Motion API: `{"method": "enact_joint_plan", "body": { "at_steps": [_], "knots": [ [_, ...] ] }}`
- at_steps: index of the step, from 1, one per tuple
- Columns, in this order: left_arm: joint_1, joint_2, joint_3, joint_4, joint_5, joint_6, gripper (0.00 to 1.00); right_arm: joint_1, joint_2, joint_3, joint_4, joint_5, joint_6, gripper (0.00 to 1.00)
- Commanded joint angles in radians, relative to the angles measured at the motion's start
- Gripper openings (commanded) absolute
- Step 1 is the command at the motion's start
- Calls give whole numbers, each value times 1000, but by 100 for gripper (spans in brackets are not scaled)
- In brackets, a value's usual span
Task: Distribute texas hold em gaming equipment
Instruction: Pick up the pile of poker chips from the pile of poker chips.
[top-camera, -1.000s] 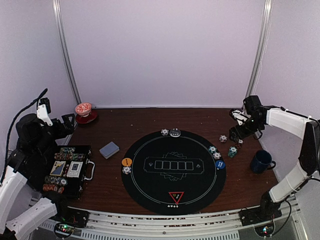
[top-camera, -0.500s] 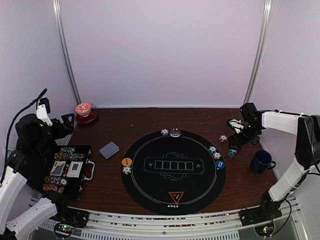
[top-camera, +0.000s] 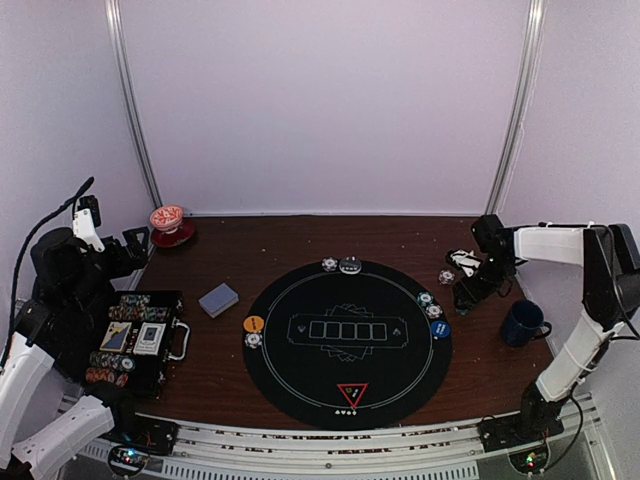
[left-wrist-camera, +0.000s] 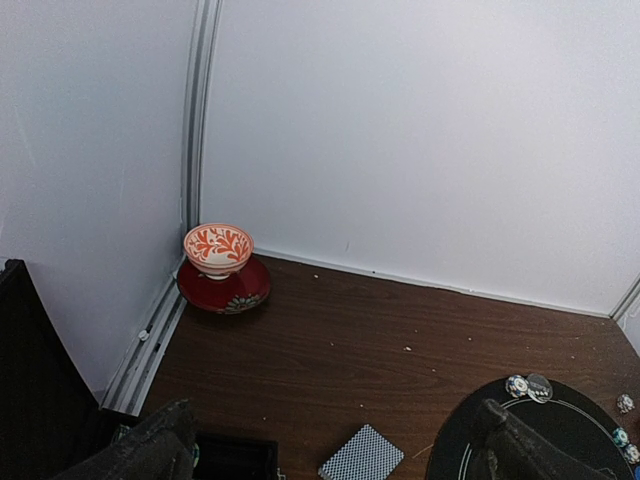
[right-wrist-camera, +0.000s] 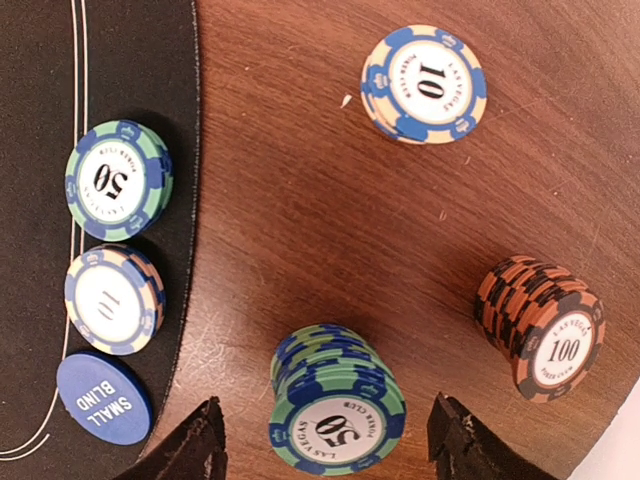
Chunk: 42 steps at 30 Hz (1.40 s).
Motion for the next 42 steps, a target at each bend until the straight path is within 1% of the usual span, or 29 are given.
{"method": "enact_joint_plan", "body": {
  "at_steps": [1,13,15,18,23,33,37,42],
  "knots": [
    [9,-4,-5,48,-7,0,98,10,8,-11,6,37,-1,68],
    [9,-4,-5,48,-7,-1,98,12,25,-8,23,53,12,57],
    [9,-4,-5,49,-7,0,98,12,28,-9,20,51,11,54],
    [11,-4,-5,49,-8,0,98,13,29,-8,17,46,8,46],
    [9,-4,-5,48,-7,0,98,14,26,-8,17,44,6,42],
    [15,-4,-5,48,-6,-2,98,18,-4,-5,18,42,9,26],
    [17,-4,-5,49,-6,-3,98,23,-43,2,21,43,14,23],
    [17,-1,-5,49,-6,-3,98,60,-108,22,15,27,25,22]
  ]
}}
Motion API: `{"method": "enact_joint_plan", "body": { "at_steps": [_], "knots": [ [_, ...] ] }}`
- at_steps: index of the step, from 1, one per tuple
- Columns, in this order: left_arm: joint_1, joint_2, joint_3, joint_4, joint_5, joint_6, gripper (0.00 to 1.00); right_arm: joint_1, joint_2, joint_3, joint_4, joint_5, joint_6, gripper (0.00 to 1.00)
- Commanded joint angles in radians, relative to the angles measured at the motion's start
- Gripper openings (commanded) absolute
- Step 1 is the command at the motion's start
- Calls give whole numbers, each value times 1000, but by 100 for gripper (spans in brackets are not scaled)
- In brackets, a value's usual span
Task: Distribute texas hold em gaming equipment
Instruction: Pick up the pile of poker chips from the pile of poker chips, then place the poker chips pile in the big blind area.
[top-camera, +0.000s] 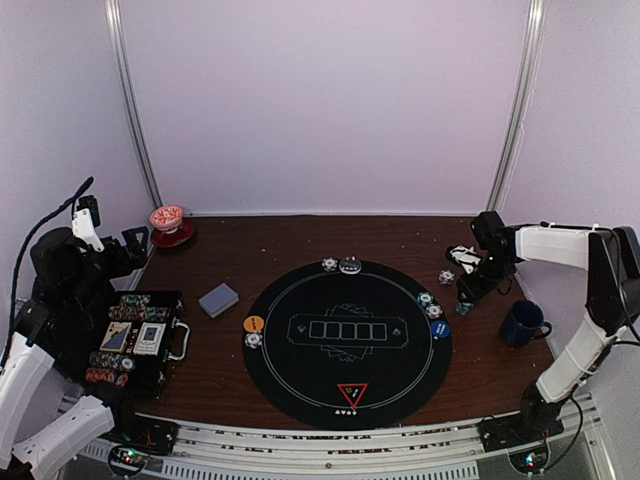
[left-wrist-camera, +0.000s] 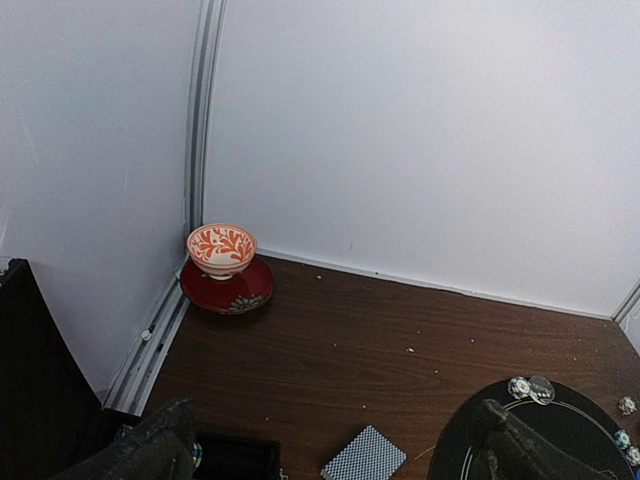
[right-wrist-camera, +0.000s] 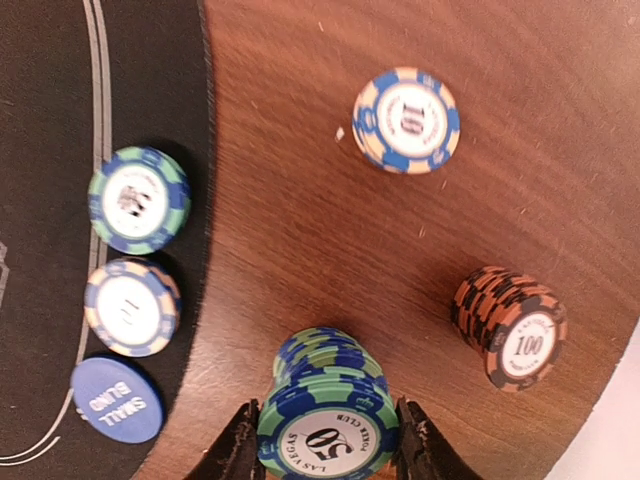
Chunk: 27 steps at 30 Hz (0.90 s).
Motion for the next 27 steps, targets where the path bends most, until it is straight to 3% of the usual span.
{"method": "enact_joint_plan", "body": {
  "at_steps": [1,5,11,20,27],
  "knots": [
    [11,-1,-5,49,-5,-2,98,50,-87,33,2,-8,19,22],
    [11,5,-5,49,-7,-2,98,135,-96,85,-11,-17,32,21],
    [16,4,-5,49,-12,-5,98,365,-23,225,-34,7,45,22],
    [27,4,-8,52,-22,-6,98,743,258,517,-35,59,3,23],
    [34,5,-8,51,-15,-6,98,936,504,726,-33,82,27,23]
  ]
}}
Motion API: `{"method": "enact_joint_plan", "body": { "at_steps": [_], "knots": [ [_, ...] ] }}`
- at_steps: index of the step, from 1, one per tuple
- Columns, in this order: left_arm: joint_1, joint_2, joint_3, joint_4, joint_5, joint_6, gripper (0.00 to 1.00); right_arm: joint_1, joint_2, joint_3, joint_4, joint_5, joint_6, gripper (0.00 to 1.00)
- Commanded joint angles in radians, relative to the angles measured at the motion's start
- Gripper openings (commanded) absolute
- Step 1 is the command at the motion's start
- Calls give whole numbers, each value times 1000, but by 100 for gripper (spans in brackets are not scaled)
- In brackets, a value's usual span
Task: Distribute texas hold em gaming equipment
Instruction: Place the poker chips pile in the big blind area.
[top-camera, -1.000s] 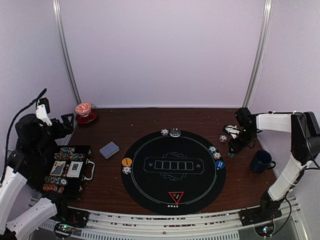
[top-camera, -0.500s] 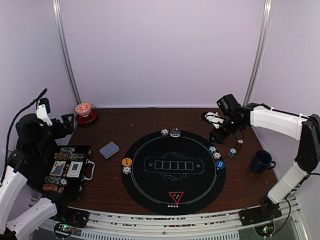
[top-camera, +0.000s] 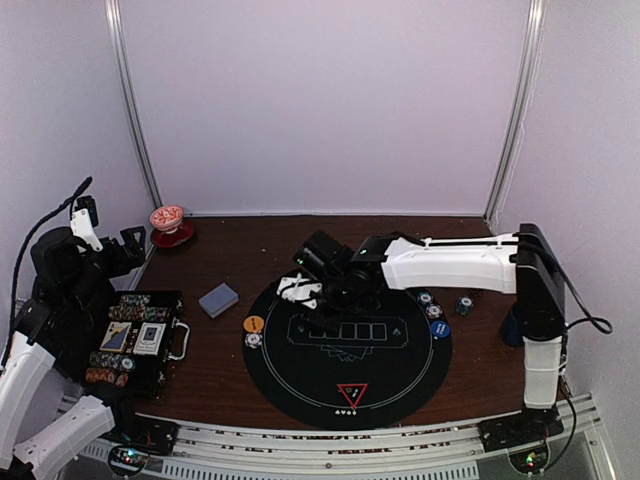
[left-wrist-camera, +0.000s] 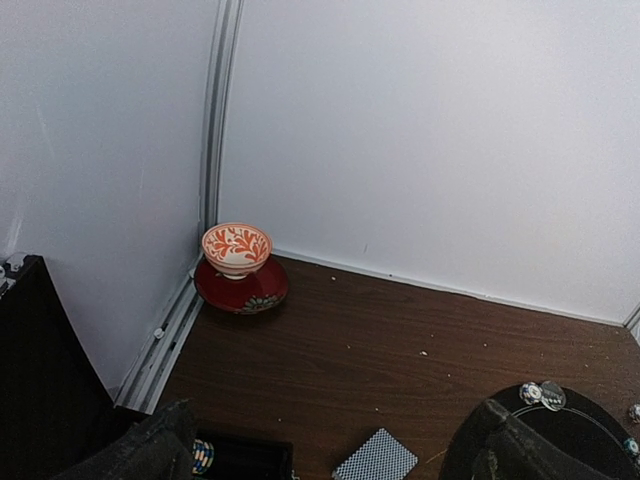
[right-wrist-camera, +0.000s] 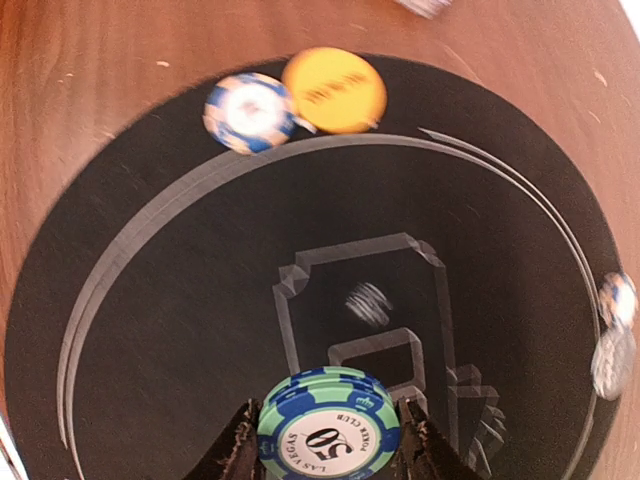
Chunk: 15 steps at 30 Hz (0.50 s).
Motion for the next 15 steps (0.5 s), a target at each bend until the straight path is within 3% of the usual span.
{"method": "enact_joint_plan", "body": {
  "at_steps": [1,7,15],
  "knots": [
    [10,-3,-7,51,-1,-6,98,86,143,165,-16,56,40,23],
    [10,-4,-6,51,5,-6,98,108,352,391,-75,88,185,23],
    [11,3,-4,51,11,-7,98,135,392,434,-50,25,224,23]
  ]
}}
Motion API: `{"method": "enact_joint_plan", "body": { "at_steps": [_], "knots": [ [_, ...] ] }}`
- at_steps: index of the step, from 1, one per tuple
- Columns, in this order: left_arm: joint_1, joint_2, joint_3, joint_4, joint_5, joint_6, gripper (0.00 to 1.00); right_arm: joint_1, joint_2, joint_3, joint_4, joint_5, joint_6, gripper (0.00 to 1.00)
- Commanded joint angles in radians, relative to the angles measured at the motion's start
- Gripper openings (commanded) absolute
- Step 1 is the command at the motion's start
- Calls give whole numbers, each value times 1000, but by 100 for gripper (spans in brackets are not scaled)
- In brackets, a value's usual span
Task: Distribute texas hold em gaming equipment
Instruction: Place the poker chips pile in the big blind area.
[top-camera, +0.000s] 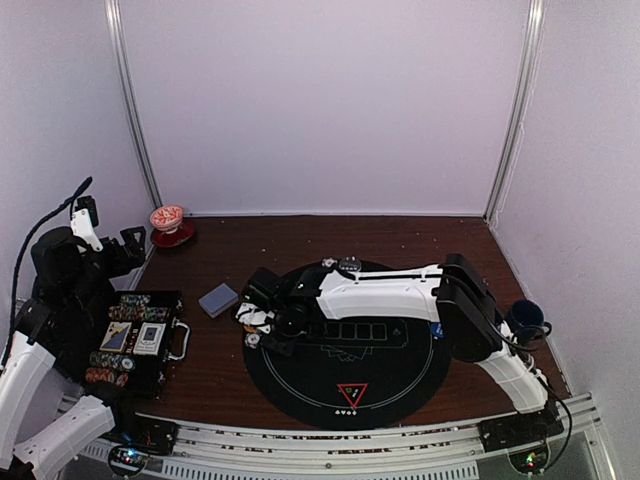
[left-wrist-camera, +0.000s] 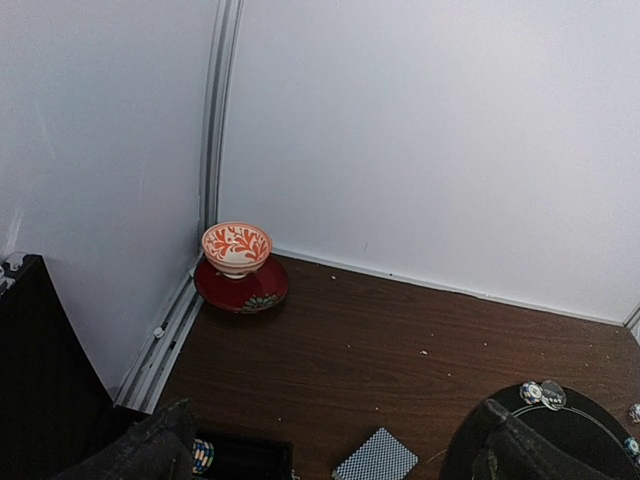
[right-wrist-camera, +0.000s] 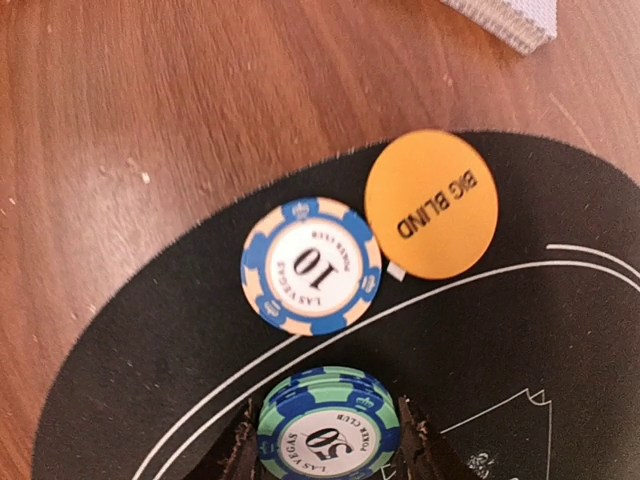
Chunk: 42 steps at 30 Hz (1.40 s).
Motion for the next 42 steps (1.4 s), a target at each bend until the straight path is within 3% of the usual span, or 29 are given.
{"method": "enact_joint_plan", "body": {
  "at_steps": [1,28,39,42],
  "knots": [
    [8,0,-4,51,7,-7,98,21,11,47,-5,-28,43,23],
    [16,-1,-3,51,19,-11,98,89,83,124,-15,65,31,23],
    [16,-4,-3,52,24,-14,98,89,95,131,-12,117,8,29],
    [16,-3,-3,52,24,-13,98,88,93,134,-16,121,1,35]
  ]
}}
